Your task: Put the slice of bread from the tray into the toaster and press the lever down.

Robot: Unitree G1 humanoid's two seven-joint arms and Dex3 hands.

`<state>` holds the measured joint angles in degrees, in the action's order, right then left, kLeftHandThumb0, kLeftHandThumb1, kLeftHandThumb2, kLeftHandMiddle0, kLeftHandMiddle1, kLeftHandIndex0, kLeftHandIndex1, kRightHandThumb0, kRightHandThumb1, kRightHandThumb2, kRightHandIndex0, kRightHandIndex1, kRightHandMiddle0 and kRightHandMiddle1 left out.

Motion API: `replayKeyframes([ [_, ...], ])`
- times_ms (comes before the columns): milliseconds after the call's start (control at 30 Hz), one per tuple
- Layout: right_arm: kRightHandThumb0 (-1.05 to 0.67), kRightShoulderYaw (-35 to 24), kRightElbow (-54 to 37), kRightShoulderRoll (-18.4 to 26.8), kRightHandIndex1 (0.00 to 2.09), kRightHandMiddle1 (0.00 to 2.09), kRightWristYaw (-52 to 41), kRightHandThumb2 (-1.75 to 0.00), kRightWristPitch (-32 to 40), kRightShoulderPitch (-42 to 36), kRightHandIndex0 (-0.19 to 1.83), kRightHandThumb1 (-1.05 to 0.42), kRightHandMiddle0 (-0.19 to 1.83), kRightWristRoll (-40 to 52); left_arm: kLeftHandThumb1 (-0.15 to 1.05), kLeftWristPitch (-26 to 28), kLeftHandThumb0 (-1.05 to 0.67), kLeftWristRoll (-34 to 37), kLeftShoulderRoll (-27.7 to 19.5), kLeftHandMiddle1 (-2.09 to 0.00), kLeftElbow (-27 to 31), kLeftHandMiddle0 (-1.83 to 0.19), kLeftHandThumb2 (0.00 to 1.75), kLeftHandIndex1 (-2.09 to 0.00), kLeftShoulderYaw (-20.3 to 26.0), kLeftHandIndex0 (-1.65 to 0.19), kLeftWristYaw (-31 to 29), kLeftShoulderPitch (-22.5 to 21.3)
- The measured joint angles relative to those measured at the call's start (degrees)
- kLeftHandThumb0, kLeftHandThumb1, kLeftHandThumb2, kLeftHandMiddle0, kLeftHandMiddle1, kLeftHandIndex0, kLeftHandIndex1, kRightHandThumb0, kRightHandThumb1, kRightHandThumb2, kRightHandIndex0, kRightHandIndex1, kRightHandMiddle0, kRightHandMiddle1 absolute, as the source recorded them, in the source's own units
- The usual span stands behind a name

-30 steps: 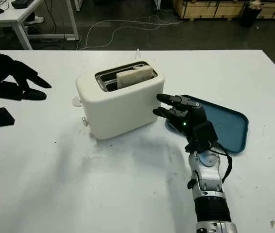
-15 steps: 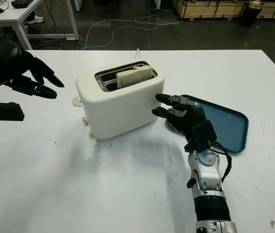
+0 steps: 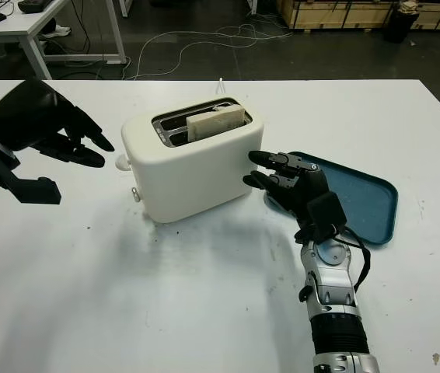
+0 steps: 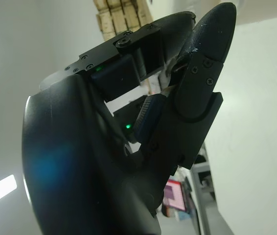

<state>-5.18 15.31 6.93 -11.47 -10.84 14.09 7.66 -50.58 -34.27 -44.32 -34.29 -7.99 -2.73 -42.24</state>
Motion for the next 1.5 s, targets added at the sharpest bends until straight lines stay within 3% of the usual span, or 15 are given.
replayKeyframes([
  [833, -0.55, 0.0, 0.0, -0.3, 0.03, 0.00, 0.2, 0.00, 0.0, 0.0, 1.24, -0.92, 1.13, -0.6, 0.67, -2.2, -0.66, 1.1, 0.6, -0.95, -1.6, -1.31, 0.00, 0.00, -2.5, -1.43, -1.9, -2.8],
  [1500, -0.56, 0.0, 0.0, -0.4, 0.03, 0.00, -1.0, -0.09, -0.5, -0.2, 1.27, -0.92, 1.12, -0.1, 0.64, -0.9, -0.55, 1.1, 1.0, -0.99, 2.1, -1.26, 0.00, 0.00, -2.6, -1.44, -3.6, -2.7],
])
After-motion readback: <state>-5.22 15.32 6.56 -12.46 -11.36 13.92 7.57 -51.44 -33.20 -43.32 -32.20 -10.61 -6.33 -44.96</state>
